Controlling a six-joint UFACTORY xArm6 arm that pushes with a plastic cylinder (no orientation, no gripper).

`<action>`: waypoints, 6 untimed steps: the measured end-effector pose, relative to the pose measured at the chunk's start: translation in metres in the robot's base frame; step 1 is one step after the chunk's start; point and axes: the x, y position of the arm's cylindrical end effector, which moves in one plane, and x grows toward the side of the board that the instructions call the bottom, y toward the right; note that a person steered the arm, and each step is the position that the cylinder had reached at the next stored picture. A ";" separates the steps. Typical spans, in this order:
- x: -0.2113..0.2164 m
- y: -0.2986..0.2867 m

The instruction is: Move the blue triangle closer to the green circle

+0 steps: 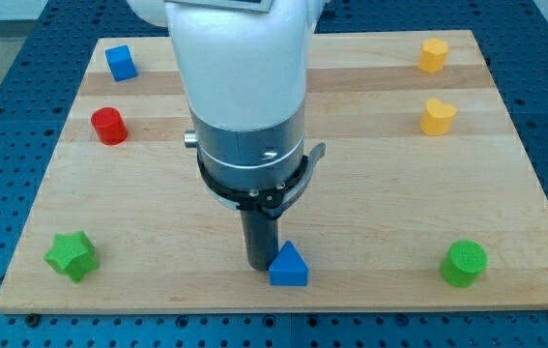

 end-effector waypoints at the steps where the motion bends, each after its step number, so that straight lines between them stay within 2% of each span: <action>1: 0.021 -0.003; 3: 0.033 -0.003; 4: 0.027 0.027; 6: -0.029 0.180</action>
